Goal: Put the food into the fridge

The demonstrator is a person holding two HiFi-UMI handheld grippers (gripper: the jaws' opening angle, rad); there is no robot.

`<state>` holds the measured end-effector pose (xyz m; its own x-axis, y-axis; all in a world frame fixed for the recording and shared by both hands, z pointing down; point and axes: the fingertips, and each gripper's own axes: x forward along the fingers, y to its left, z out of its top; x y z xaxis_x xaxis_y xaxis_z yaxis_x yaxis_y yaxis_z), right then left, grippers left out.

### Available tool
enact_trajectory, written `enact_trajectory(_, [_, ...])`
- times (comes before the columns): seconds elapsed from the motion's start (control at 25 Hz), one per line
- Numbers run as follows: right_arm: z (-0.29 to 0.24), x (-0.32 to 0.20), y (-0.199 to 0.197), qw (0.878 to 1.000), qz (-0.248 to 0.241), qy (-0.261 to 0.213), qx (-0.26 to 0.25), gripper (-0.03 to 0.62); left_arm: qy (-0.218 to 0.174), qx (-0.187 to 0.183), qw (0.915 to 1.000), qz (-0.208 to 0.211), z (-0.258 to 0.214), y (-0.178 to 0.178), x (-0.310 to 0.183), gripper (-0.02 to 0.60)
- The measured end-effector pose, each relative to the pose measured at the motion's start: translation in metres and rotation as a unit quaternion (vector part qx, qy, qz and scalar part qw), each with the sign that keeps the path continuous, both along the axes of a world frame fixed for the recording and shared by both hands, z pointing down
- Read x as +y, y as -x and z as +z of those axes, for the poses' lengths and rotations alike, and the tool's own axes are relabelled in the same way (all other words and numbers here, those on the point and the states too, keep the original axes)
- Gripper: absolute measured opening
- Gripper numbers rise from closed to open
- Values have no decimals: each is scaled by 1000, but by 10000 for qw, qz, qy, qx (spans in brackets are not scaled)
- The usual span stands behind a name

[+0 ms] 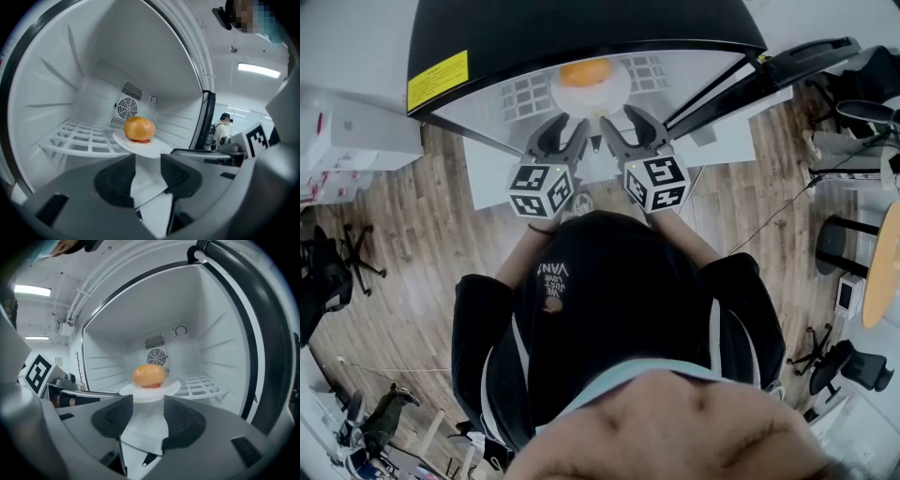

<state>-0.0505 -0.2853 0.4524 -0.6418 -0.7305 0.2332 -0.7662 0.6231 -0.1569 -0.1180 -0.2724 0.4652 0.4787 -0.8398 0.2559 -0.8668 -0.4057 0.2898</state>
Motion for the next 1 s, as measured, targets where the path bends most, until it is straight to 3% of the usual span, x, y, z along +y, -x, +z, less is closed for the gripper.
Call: enact_trajectory(1.0, [0,-28,15,10000,87,26,-21,202,8,81,10000,38,2,13,-13,158])
